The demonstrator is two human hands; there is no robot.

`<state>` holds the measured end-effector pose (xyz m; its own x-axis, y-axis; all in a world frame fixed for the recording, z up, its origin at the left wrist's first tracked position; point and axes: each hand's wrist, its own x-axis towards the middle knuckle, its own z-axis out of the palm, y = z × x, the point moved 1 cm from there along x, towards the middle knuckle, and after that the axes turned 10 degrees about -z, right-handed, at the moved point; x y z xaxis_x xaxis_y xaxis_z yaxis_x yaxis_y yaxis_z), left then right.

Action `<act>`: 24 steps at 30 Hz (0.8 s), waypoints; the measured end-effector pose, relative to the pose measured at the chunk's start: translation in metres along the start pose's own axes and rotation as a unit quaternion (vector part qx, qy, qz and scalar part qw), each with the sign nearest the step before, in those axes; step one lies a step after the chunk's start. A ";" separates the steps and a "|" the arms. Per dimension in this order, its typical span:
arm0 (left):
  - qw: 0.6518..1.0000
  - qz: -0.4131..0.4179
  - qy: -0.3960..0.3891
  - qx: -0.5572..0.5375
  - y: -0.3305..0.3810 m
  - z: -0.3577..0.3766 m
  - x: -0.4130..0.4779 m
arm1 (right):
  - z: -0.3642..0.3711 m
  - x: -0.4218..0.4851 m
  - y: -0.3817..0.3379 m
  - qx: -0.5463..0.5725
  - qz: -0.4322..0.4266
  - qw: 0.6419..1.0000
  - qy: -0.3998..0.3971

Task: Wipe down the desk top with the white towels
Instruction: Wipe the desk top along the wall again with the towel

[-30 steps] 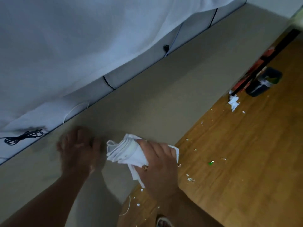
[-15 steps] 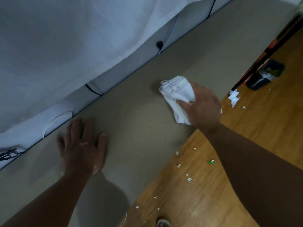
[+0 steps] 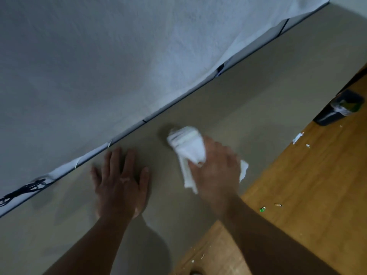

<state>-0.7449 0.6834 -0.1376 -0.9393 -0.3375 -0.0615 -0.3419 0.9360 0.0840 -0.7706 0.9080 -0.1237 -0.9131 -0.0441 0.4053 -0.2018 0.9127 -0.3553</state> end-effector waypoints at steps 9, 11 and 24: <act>1.000 -0.003 0.011 -0.001 -0.001 0.003 0.000 | 0.017 0.038 0.024 0.008 -0.135 0.991 -0.015; 1.000 -0.002 0.016 -0.001 -0.001 0.004 0.000 | 0.029 0.072 0.045 -0.019 -0.104 0.994 0.031; 1.000 0.000 0.011 -0.003 -0.001 0.002 0.000 | 0.041 0.089 0.012 -0.024 -0.053 0.998 -0.005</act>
<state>-0.7440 0.6827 -0.1398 -0.9400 -0.3388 -0.0400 -0.3411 0.9358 0.0894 -0.8691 0.8989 -0.1260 -0.8909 -0.1458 0.4302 -0.2812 0.9209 -0.2701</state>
